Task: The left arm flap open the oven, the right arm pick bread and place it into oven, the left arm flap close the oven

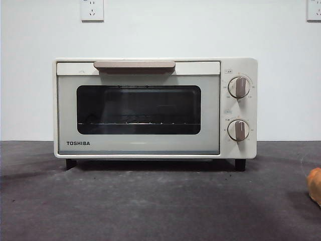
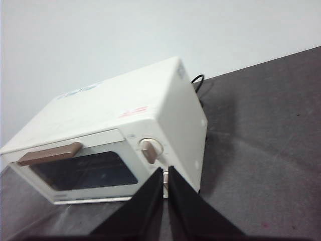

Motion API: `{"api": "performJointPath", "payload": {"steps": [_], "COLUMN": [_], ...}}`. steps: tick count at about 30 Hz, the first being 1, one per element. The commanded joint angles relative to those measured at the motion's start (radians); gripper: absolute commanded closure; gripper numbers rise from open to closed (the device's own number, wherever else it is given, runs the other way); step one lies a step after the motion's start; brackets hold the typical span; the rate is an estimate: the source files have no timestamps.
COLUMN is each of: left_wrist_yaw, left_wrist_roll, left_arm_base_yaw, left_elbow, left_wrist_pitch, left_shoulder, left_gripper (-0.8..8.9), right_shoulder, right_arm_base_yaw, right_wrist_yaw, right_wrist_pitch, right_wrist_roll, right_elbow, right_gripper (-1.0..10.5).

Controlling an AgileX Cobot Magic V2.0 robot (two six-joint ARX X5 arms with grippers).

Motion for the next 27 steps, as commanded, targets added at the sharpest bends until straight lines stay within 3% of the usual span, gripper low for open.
{"api": "performJointPath", "payload": {"steps": [1,7,13,18,27], "left_wrist_yaw": [0.045,0.182,0.284,0.317,0.340], "left_wrist_roll": [0.034,0.087,0.167,0.286,0.304], "left_arm_base_yaw": [-0.026,-0.077,-0.124,-0.154,-0.171], "left_elbow": [0.068,0.187,0.275,0.342,0.346], "left_wrist_pitch": [-0.026,-0.119,-0.217,-0.337,-0.310], "left_shoulder": [0.043,0.144,0.206,0.251,0.252], "left_gripper": [8.03,8.03,8.03,8.03,7.84], "right_shoulder": [0.050,0.140,0.209,0.259,0.265], "right_arm_base_yaw": [0.000,0.005,0.067,0.129,0.168], "right_wrist_yaw": [-0.039,-0.127,-0.129,-0.130,-0.133], "right_wrist_pitch": [-0.025,-0.113,-0.223,-0.318,-0.325], "right_wrist_roll": [-0.061,-0.150,-0.280,-0.360,-0.368], "right_elbow": [0.075,0.208,0.315,0.362,0.363], "right_gripper": [9.4,9.4,9.4,9.4,9.3]}}
